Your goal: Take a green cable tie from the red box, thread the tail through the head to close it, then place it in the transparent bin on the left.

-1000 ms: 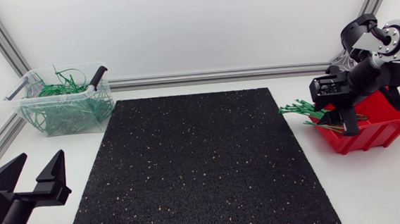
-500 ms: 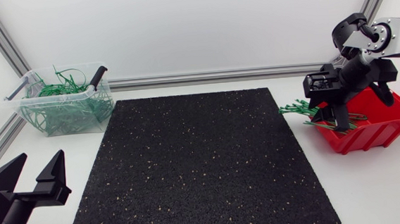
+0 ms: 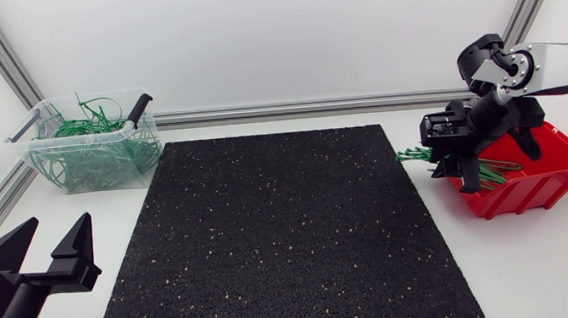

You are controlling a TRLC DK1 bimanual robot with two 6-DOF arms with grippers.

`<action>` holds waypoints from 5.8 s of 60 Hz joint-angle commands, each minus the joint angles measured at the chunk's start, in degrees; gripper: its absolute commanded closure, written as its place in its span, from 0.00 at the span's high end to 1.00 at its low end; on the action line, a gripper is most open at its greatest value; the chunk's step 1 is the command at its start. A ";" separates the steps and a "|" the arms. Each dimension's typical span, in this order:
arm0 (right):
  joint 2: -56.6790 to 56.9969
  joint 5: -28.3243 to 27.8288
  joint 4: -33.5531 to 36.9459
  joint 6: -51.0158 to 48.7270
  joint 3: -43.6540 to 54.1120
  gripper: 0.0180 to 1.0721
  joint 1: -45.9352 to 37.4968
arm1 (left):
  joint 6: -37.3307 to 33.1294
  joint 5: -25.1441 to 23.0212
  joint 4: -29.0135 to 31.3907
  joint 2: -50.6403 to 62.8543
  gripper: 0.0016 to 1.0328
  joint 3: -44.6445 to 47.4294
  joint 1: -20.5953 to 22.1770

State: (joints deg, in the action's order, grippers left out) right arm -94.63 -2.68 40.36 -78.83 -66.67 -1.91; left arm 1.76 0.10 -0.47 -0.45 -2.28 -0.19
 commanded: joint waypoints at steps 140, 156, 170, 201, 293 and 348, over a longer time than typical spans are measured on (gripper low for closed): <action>12.28 -0.75 9.21 0.34 0.67 0.87 0.68 | 1.23 -0.10 1.61 0.27 0.96 2.20 -0.25; 12.89 -0.84 10.27 -1.86 1.81 0.87 -1.25 | 1.23 -0.10 1.61 0.27 0.96 2.20 -0.25; 12.98 -0.75 10.35 -2.21 4.36 0.86 -0.99 | 1.23 -0.10 1.61 0.18 0.96 2.20 -0.25; 7.00 -2.51 5.61 -1.24 6.91 0.83 1.30 | 1.23 -0.10 1.61 0.18 0.96 2.20 -0.34; 22.38 -0.40 8.77 -3.44 17.63 0.78 1.74 | 1.40 -0.10 1.61 -0.08 0.96 2.20 -0.61; 12.72 2.06 4.90 0.25 10.34 0.06 4.99 | 1.40 -0.10 1.61 0.01 0.96 2.20 -0.34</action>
State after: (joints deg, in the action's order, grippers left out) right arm -81.14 -1.02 44.80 -78.19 -55.22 3.44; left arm 1.78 0.10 -0.47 -0.45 -2.28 -0.36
